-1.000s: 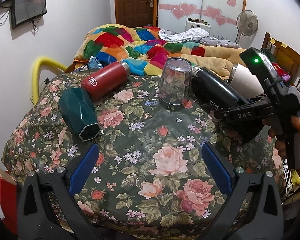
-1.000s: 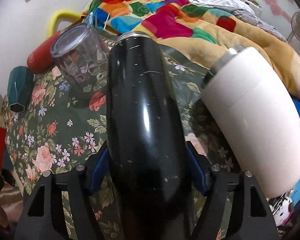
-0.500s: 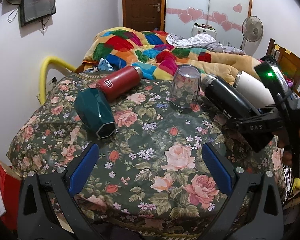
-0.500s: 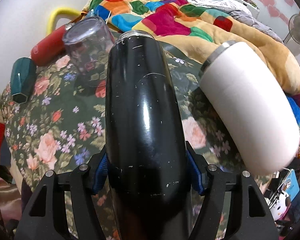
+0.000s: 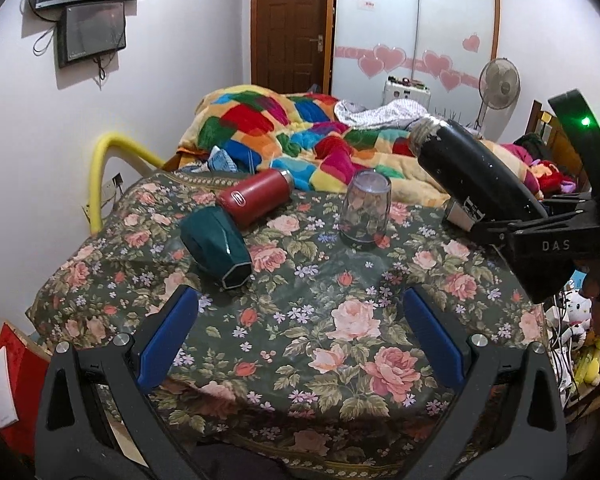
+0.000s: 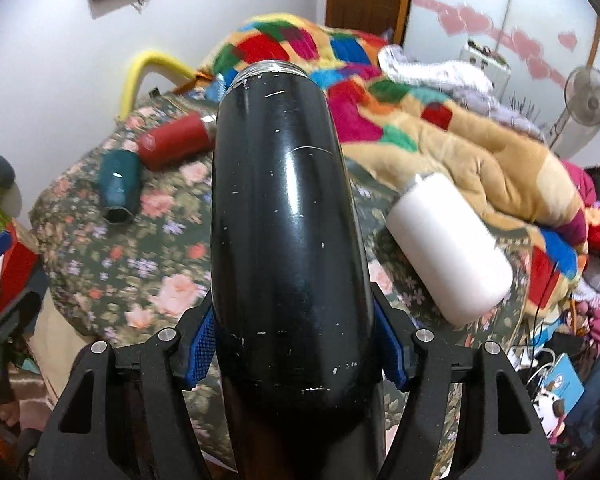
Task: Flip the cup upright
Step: 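Lift the black thermos with the right gripper toward the left gripper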
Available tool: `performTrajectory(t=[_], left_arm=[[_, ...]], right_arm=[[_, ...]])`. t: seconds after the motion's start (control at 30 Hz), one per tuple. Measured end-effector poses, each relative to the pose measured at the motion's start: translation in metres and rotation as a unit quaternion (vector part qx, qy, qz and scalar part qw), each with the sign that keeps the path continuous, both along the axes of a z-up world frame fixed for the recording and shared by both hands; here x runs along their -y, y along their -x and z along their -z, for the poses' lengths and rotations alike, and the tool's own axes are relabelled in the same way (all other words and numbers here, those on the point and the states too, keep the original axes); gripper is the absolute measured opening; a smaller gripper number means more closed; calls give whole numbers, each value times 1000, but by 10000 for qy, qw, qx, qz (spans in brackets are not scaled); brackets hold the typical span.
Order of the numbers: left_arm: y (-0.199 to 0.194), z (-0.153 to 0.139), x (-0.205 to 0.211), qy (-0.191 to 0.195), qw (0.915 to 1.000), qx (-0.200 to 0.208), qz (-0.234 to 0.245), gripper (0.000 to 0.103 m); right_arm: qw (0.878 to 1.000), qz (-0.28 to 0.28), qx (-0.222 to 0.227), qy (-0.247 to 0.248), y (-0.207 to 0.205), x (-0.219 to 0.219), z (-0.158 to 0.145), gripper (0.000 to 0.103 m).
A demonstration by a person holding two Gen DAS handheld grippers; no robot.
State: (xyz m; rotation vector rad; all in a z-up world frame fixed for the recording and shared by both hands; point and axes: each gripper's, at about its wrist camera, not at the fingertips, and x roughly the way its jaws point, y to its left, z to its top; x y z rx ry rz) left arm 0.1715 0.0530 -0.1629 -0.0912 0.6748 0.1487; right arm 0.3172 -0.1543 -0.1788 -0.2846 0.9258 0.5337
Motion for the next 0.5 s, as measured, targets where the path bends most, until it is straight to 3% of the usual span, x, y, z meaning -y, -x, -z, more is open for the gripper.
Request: performTrajectory(t=[0.23,0.5], left_arm=[[21,-11,-16,84,9997,166,-182,103],[32,-5,-36,208,9988,98,-426,103]], right_arm=[[9991,-386,128,-114,30,-29,-8,64],[9964,-819,-214,19,46,-72,33,64]])
